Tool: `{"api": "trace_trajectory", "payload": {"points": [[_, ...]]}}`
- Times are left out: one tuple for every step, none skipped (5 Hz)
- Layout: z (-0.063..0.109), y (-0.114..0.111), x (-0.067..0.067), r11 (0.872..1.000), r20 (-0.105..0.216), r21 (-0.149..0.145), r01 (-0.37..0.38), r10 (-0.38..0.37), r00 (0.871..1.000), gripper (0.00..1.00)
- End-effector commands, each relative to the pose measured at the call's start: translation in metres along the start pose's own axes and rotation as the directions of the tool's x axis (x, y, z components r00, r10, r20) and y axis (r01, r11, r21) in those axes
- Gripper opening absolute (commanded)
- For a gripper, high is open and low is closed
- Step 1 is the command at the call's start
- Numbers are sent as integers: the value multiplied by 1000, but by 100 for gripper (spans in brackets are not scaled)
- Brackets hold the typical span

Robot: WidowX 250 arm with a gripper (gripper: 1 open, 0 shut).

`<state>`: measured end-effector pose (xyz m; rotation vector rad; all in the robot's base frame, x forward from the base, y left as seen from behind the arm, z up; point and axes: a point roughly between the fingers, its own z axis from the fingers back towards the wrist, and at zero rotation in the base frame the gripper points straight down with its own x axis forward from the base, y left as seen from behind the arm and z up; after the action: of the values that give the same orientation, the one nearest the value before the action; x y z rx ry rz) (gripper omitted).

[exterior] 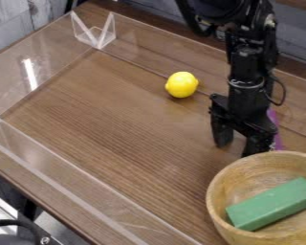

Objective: Put the purple eggplant in the brown bowl

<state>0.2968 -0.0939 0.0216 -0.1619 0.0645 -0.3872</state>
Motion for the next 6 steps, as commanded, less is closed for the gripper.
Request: {"api": "trace_trajectory", "payload": {"points": [[3, 2, 4, 1000, 20, 0, -3, 3, 1000, 100], [2, 3, 4, 1000, 17, -2, -6, 6, 1000, 100], [1, 3, 4, 1000, 17, -6, -9, 9, 1000, 0], [1, 3, 4, 1000, 17, -9, -13, 13, 1000, 0], [6, 4, 2, 1000, 21, -8, -22, 22, 1000, 0], [11, 4, 1, 1000, 24, -5, -31, 31, 999, 0]]}}
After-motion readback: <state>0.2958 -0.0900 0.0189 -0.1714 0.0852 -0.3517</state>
